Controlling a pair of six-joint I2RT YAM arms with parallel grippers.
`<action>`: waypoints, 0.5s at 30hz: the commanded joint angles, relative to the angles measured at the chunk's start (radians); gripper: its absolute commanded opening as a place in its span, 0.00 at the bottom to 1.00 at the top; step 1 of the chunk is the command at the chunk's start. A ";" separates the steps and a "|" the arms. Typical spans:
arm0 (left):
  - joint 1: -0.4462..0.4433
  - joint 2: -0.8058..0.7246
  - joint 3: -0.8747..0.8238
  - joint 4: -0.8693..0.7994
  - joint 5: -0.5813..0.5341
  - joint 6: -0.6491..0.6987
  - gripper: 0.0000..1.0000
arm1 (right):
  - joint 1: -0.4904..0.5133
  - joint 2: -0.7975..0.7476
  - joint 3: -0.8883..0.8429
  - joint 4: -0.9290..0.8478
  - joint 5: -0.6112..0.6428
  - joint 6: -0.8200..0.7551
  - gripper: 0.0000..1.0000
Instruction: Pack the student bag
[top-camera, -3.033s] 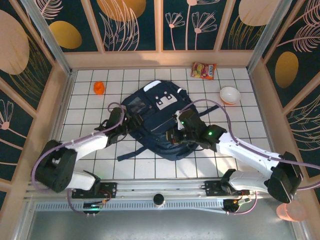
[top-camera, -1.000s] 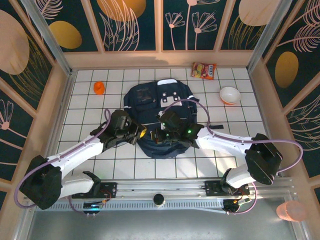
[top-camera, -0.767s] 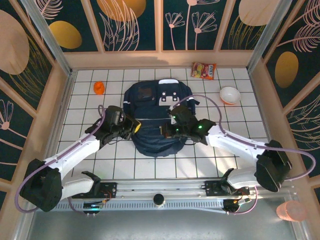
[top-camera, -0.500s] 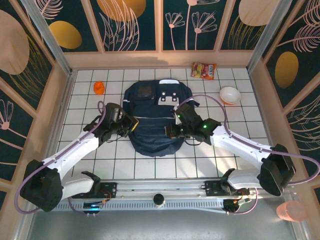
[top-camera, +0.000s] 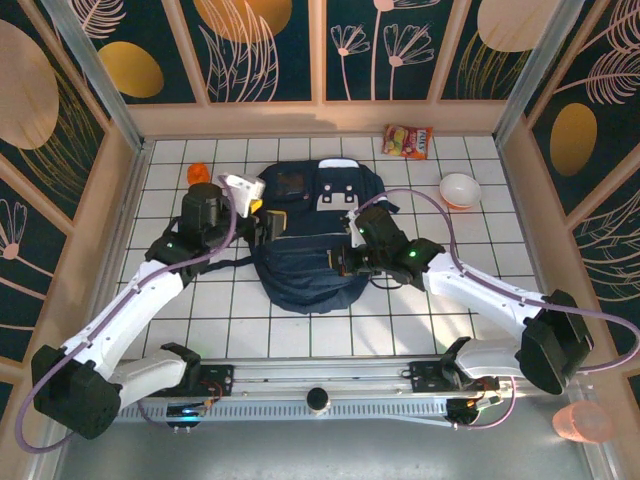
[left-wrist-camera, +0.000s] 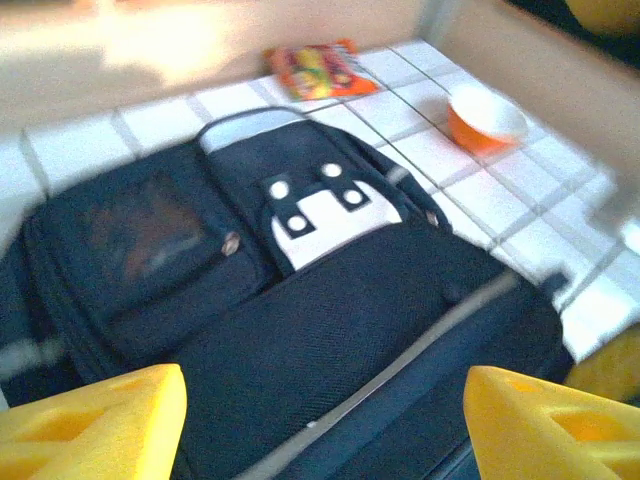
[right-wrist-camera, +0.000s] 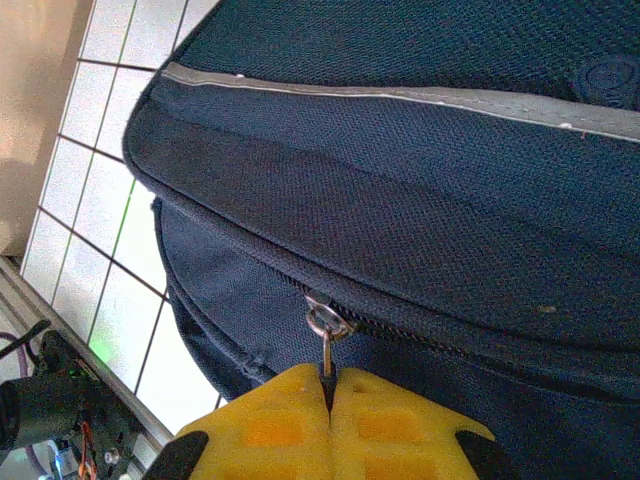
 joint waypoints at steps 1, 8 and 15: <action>-0.004 0.044 0.025 -0.103 0.231 0.637 0.70 | -0.004 -0.020 0.006 0.067 -0.016 -0.034 0.00; -0.136 0.198 0.044 -0.132 0.292 0.859 0.64 | -0.004 -0.009 -0.003 0.095 -0.037 -0.035 0.00; -0.202 0.340 0.064 -0.030 0.248 0.804 0.50 | -0.006 -0.007 0.003 0.071 -0.044 -0.054 0.00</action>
